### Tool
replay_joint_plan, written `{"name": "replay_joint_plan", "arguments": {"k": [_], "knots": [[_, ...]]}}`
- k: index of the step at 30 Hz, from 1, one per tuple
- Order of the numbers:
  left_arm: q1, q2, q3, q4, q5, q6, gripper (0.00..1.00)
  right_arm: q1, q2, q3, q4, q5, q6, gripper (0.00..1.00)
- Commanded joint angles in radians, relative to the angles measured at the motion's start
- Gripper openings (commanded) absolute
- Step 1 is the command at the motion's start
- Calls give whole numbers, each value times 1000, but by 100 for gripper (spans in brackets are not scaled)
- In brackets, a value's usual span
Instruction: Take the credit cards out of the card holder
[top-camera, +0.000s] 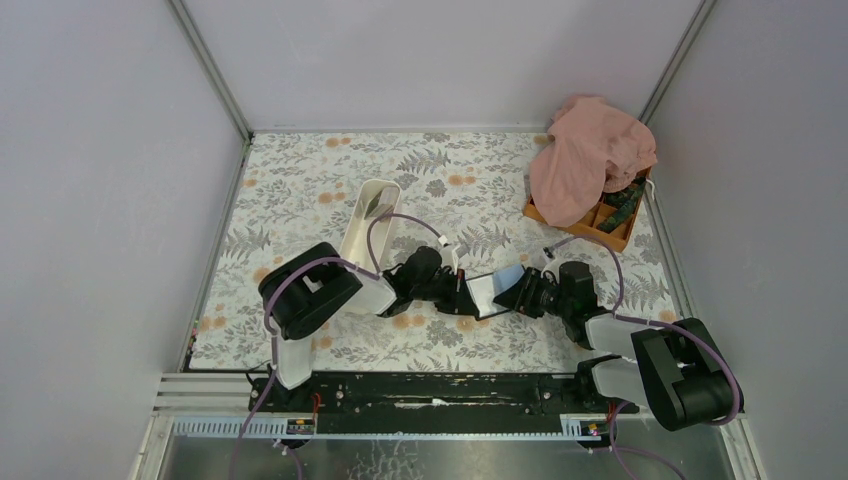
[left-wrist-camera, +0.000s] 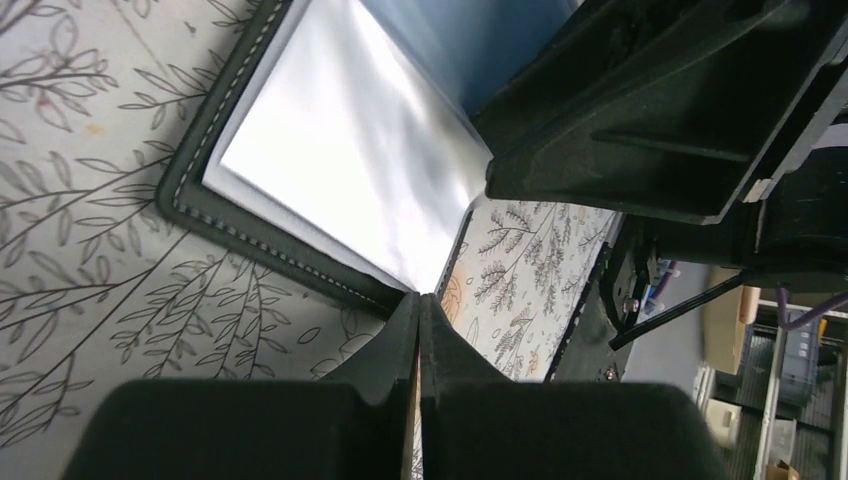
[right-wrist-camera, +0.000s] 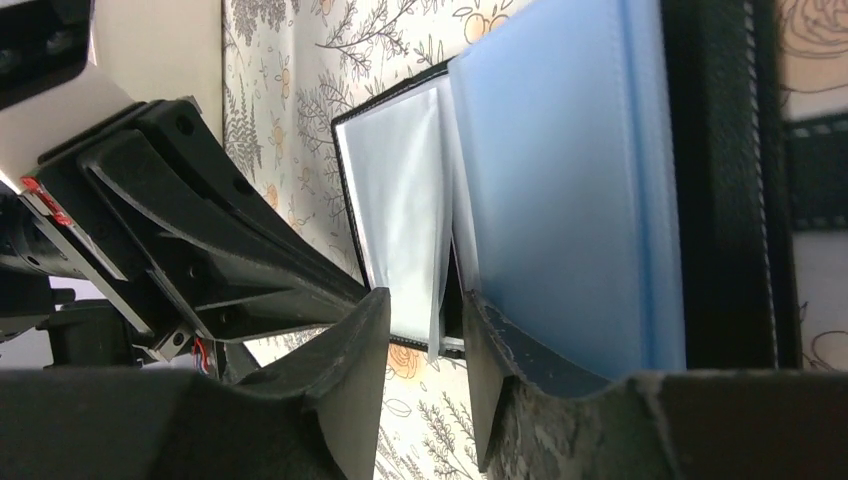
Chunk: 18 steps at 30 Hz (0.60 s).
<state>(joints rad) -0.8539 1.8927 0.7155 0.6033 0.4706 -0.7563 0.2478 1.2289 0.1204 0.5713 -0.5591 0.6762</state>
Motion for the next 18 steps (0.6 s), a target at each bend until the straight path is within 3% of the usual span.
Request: {"name": "replay_joint_plan", "arguments": {"k": [1, 9, 18], "knots": [[-19, 80, -26, 6, -4, -3, 0, 11, 21, 2, -41, -7, -22, 41], [-17, 94, -16, -5, -5, 5, 0, 12, 64, 18, -4, -62, -21, 41], [-16, 105, -29, 5, -12, 1, 0, 13, 95, 16, 172, -250, 46, 39]]}}
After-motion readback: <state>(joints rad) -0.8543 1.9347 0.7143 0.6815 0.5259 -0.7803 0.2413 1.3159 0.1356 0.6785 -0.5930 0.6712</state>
